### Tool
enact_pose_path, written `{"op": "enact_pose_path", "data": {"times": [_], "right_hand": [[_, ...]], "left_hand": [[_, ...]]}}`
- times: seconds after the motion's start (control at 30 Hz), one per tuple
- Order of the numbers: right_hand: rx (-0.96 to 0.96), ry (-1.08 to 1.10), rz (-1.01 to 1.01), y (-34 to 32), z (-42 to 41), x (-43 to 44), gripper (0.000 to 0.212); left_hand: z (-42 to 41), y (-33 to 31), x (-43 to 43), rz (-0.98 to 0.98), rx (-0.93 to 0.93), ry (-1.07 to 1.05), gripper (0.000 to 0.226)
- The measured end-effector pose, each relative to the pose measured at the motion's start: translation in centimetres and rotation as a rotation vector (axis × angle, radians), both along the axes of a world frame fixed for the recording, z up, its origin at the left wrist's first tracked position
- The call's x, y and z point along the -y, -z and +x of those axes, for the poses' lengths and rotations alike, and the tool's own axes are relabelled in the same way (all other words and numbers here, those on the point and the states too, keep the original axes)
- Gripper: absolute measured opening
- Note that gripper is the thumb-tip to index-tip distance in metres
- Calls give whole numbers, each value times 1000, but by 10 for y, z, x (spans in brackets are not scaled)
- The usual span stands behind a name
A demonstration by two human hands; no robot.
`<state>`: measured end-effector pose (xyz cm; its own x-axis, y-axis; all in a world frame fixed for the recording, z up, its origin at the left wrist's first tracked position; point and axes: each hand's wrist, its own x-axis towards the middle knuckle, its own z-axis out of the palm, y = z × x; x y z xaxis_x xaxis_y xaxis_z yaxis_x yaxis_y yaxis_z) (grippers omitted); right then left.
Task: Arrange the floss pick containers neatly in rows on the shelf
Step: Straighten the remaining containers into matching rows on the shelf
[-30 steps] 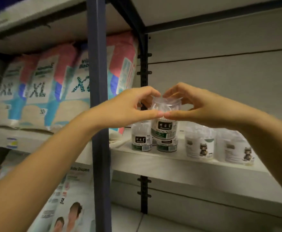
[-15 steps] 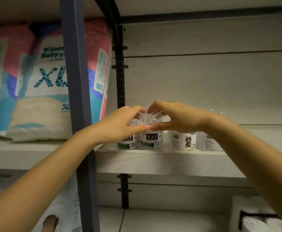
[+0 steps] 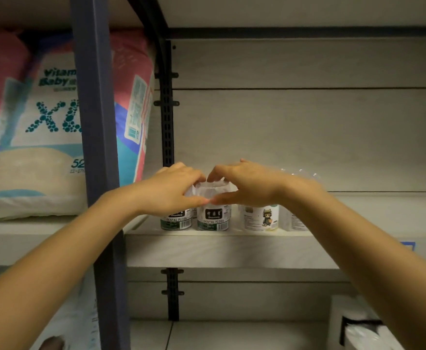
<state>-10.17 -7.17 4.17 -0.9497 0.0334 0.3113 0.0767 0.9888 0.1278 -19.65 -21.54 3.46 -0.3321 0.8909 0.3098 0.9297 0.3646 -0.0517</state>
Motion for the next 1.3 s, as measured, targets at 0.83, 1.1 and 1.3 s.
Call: {"op": "enact_pose_path", "data": {"times": [0.83, 1.1, 1.3], "right_hand": [[-23, 7, -380, -14, 103, -123, 57], [-53, -1, -367, -5, 95, -124, 64], [-157, -44, -391, 3, 104, -132, 60]], "left_hand": [[58, -35, -86, -37, 109, -25, 60], [60, -36, -94, -94, 215, -57, 62], [65, -34, -96, -53, 192, 1, 60]]}}
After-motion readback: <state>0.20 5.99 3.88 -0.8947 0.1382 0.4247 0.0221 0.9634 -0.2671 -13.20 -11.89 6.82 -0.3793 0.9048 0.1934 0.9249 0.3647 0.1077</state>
